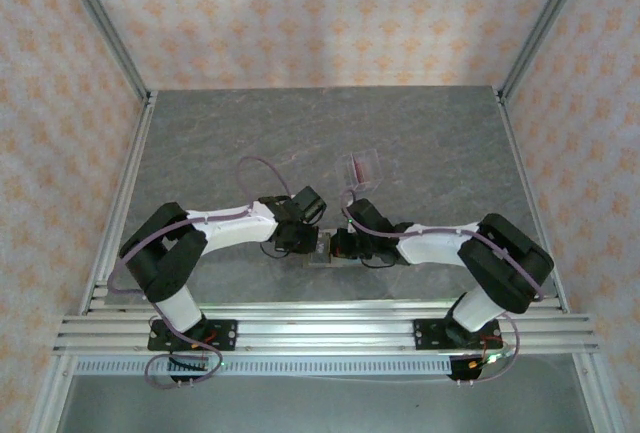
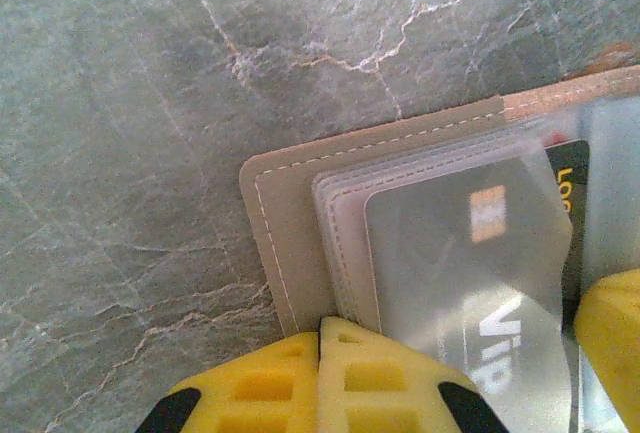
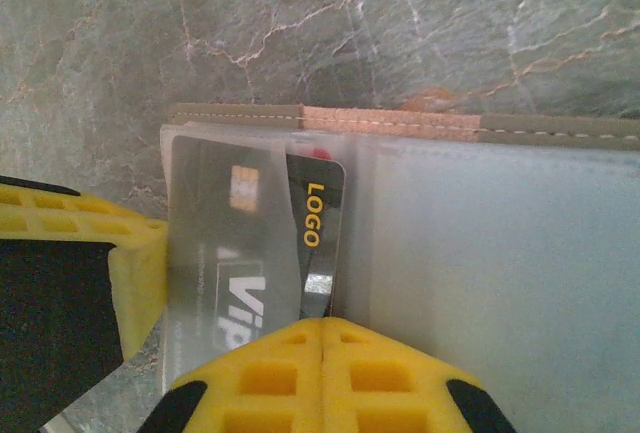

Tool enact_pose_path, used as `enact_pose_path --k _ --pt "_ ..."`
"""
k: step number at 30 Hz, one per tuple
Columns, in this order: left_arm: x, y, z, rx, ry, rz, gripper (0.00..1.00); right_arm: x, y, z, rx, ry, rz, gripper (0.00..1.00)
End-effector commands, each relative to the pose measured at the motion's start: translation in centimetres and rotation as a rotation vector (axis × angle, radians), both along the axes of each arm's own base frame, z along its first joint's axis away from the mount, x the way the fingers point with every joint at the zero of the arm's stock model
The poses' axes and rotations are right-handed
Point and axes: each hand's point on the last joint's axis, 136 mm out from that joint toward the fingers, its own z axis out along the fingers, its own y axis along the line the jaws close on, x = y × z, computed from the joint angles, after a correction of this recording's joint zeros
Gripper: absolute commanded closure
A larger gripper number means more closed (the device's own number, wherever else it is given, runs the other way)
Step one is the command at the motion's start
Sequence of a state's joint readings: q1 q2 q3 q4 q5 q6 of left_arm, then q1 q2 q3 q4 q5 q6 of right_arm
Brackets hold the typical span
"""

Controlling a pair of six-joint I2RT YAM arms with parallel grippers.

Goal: Put the credit cards into the card holder
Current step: Insert the credit card into the card slot.

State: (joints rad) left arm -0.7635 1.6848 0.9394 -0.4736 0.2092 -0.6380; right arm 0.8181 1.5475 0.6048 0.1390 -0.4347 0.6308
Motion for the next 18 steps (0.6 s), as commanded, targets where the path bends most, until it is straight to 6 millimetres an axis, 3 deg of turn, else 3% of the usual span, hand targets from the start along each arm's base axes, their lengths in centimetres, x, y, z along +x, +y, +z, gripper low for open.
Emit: enact_pose_path --k 1,10,18 --pt "-1.1 1.0 -2.6 0.041 0.053 0.003 1.0 0.4 1.3 1.2 0.035 -0.035 -0.001 0.96" --pt "-1.1 1.0 -2.6 0.041 0.052 0.005 1.0 0.9 1.1 2.5 -0.008 -0.067 0.014 0.87" --pt "-1.1 1.2 -2.5 0.043 0.046 0.001 1.0 3.0 -3.3 5.3 -0.224 -0.169 -0.048 0.71"
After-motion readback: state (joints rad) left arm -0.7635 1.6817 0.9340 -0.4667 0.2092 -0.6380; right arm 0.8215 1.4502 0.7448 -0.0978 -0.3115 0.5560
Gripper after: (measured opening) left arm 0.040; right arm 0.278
